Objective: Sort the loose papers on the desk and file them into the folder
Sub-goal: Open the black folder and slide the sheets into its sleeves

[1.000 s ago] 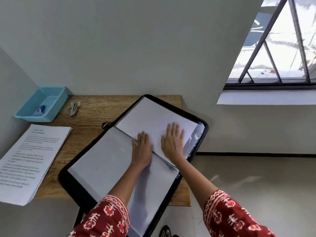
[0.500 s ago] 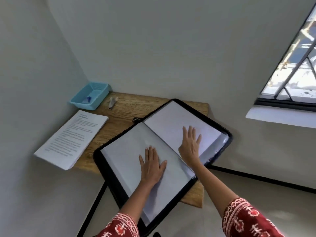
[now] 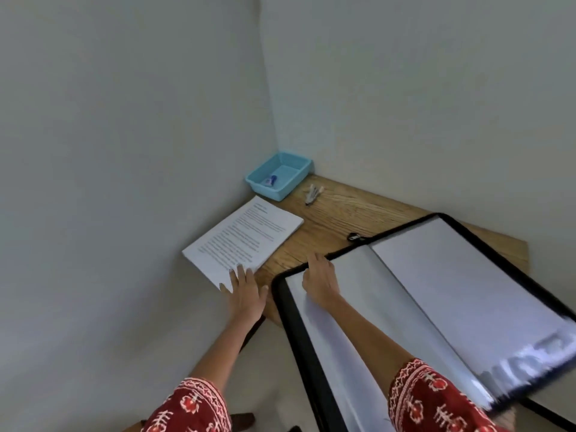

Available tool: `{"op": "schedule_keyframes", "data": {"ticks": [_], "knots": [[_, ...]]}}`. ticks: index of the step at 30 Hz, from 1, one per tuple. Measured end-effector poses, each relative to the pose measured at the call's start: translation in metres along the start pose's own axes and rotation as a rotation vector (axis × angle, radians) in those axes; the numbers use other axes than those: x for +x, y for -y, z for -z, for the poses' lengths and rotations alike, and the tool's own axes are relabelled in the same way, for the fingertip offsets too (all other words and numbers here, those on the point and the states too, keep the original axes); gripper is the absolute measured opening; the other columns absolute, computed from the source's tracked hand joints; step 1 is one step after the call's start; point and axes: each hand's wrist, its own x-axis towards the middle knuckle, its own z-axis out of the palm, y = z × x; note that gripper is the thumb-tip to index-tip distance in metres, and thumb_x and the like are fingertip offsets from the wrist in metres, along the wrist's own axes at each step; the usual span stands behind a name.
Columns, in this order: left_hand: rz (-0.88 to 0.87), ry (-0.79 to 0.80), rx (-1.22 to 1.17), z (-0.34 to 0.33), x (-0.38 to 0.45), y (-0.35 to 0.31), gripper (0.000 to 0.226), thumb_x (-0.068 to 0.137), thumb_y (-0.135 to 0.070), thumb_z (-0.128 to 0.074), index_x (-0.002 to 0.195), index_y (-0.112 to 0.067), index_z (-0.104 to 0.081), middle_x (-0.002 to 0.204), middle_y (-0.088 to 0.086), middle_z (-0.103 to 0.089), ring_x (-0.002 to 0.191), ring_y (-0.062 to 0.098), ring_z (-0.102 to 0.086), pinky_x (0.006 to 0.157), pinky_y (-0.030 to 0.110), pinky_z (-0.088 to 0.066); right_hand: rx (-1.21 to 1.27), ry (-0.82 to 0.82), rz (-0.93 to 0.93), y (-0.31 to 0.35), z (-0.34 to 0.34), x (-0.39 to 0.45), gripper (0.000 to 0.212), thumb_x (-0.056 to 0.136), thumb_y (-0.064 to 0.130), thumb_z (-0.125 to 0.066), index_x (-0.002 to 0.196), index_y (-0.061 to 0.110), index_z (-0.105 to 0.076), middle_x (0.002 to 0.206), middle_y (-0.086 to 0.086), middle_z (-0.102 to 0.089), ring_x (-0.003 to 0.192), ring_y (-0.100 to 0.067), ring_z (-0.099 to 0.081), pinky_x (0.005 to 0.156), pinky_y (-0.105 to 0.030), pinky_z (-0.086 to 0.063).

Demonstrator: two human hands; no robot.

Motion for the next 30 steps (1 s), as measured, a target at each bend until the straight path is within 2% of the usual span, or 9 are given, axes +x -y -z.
{"op": "schedule_keyframes", "data": {"ticks": [3, 8, 11, 15, 19, 21, 24, 26, 30], "knots": [[0.051, -0.025, -0.051, 0.013, 0.034, 0.03, 0.064, 0.1, -0.037, -0.034, 0.149, -0.006, -0.008, 0.158, 0.012, 0.005, 0.145, 0.03, 0.007, 0.115, 0.052, -0.003, 0.027, 0.004, 0.031, 0.02, -0.021, 0.033, 0.041, 0.085, -0.007, -0.042, 0.123, 0.004, -0.051, 0.108, -0.016, -0.058, 0.101, -0.029, -0.053, 0.092, -0.036, -0.04], [0.295, -0.158, -0.368, 0.018, 0.089, 0.078, 0.07, 0.096, -0.028, -0.047, 0.147, 0.002, -0.011, 0.155, 0.021, -0.005, 0.143, 0.036, -0.005, 0.113, 0.046, -0.02, 0.058, -0.012, 0.018, 0.037, -0.036, 0.105, 0.046, 0.095, 0.003, -0.043, 0.14, 0.003, -0.036, 0.133, -0.017, -0.049, 0.12, -0.027, -0.046, 0.102, -0.037, -0.037], [0.49, -0.233, -0.728, 0.011, 0.111, 0.092, 0.069, 0.093, -0.02, -0.053, 0.142, 0.01, -0.016, 0.146, 0.028, -0.022, 0.134, 0.042, -0.027, 0.105, 0.049, -0.034, -0.04, -0.036, -0.066, 0.04, -0.042, 0.148, 0.05, 0.095, 0.015, -0.05, 0.141, 0.004, -0.032, 0.141, -0.016, -0.04, 0.131, -0.028, -0.035, 0.109, -0.037, -0.027], [0.495, -0.256, -0.805, 0.01, 0.13, 0.092, 0.062, 0.094, -0.018, -0.052, 0.142, 0.008, -0.022, 0.143, 0.025, -0.027, 0.124, 0.039, -0.04, 0.097, 0.047, -0.04, -0.175, 0.037, -0.222, 0.04, -0.055, 0.198, 0.05, 0.095, 0.029, -0.053, 0.136, 0.006, -0.036, 0.141, -0.017, -0.04, 0.134, -0.032, -0.032, 0.112, -0.046, -0.024], [0.506, -0.284, -0.815, 0.006, 0.134, 0.091, 0.059, 0.094, -0.016, -0.05, 0.143, 0.003, -0.022, 0.143, 0.023, -0.025, 0.124, 0.036, -0.038, 0.094, 0.045, -0.041, -0.157, 0.055, -0.293, 0.038, -0.063, 0.213, 0.046, 0.09, 0.032, -0.061, 0.126, 0.006, -0.05, 0.128, -0.014, -0.053, 0.122, -0.03, -0.046, 0.103, -0.042, -0.037], [0.508, -0.307, -0.807, 0.004, 0.135, 0.096, 0.056, 0.094, -0.015, -0.049, 0.142, 0.002, -0.025, 0.14, 0.023, -0.027, 0.123, 0.038, -0.038, 0.09, 0.045, -0.042, -0.033, 0.031, -0.313, 0.036, -0.062, 0.214, 0.04, 0.086, 0.025, -0.068, 0.12, 0.005, -0.058, 0.12, -0.013, -0.06, 0.112, -0.026, -0.054, 0.09, -0.033, -0.044], [0.501, -0.357, -0.829, 0.003, 0.138, 0.104, 0.053, 0.094, -0.006, -0.047, 0.141, 0.002, -0.027, 0.144, 0.023, -0.026, 0.125, 0.038, -0.037, 0.093, 0.044, -0.04, 0.175, 0.056, -0.37, 0.034, -0.054, 0.219, 0.027, 0.081, 0.012, -0.074, 0.105, 0.006, -0.065, 0.11, -0.011, -0.064, 0.093, -0.021, -0.06, 0.07, -0.026, -0.04], [0.486, -0.387, -0.839, 0.002, 0.139, 0.107, 0.052, 0.093, -0.002, -0.045, 0.142, 0.001, -0.027, 0.145, 0.022, -0.024, 0.126, 0.038, -0.037, 0.096, 0.043, -0.038, 0.239, 0.064, -0.374, 0.035, -0.05, 0.222, 0.019, 0.079, 0.01, -0.075, 0.093, 0.011, -0.063, 0.104, -0.011, -0.065, 0.084, -0.018, -0.057, 0.067, -0.026, -0.041], [0.479, -0.413, -0.853, 0.003, 0.139, 0.111, 0.053, 0.092, 0.007, -0.04, 0.142, -0.002, -0.027, 0.146, 0.02, -0.024, 0.125, 0.036, -0.04, 0.097, 0.043, -0.038, 0.19, 0.044, -0.288, 0.043, -0.044, 0.221, 0.018, 0.083, 0.013, -0.071, 0.099, 0.008, -0.065, 0.096, -0.005, -0.062, 0.084, -0.016, -0.055, 0.066, -0.024, -0.037]]}}
